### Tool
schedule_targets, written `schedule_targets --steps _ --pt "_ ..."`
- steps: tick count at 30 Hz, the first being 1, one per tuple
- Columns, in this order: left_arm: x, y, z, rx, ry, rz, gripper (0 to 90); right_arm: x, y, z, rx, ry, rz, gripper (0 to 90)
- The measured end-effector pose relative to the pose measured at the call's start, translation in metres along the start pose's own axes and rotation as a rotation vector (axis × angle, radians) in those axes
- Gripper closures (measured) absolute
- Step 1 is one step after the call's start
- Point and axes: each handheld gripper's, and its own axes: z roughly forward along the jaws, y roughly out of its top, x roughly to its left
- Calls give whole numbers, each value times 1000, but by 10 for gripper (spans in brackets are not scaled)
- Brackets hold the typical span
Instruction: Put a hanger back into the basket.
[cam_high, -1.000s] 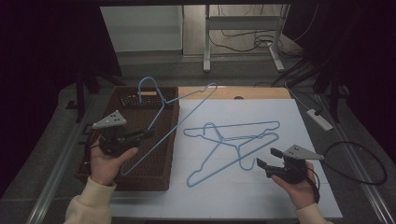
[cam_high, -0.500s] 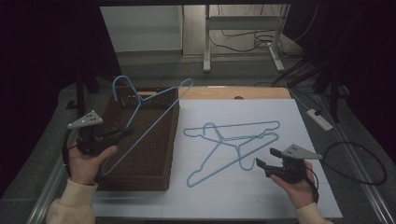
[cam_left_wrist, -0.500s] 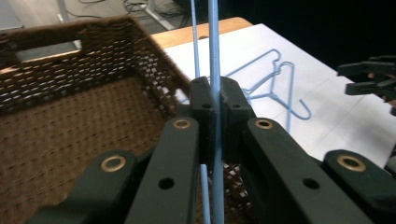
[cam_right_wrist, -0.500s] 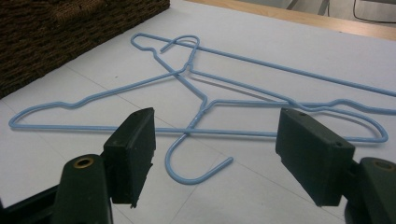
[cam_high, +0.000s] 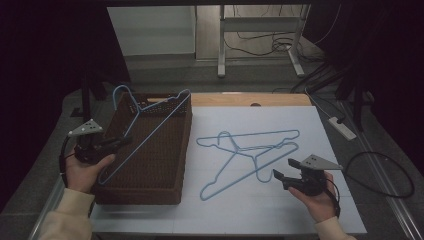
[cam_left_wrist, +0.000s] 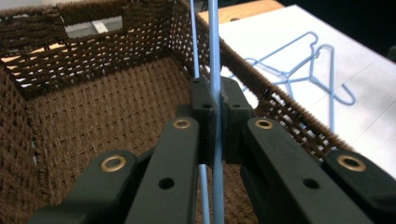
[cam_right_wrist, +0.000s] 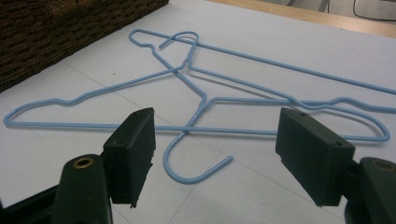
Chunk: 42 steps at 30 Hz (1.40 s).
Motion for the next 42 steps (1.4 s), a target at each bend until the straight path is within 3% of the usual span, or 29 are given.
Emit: schedule_targets --steps 5,14,20,31,38,42 --pt "6 -2 6 27 5 17 867 0 0 0 4 -2 -1 292" --pt "17 -2 5 26 13 -7 867 0 0 1 8 -1 -1 291" --pt "22 -8 9 55 27 -11 866 1 -1 2 9 -2 -5 291" --pt "32 -13 34 154 48 -17 866 0 -1 3 16 0 -2 291" --pt "35 -15 47 236 109 9 866 0 -1 3 20 0 -5 291" --pt "37 -15 50 251 118 -2 865 0 -1 4 21 0 -4 291"
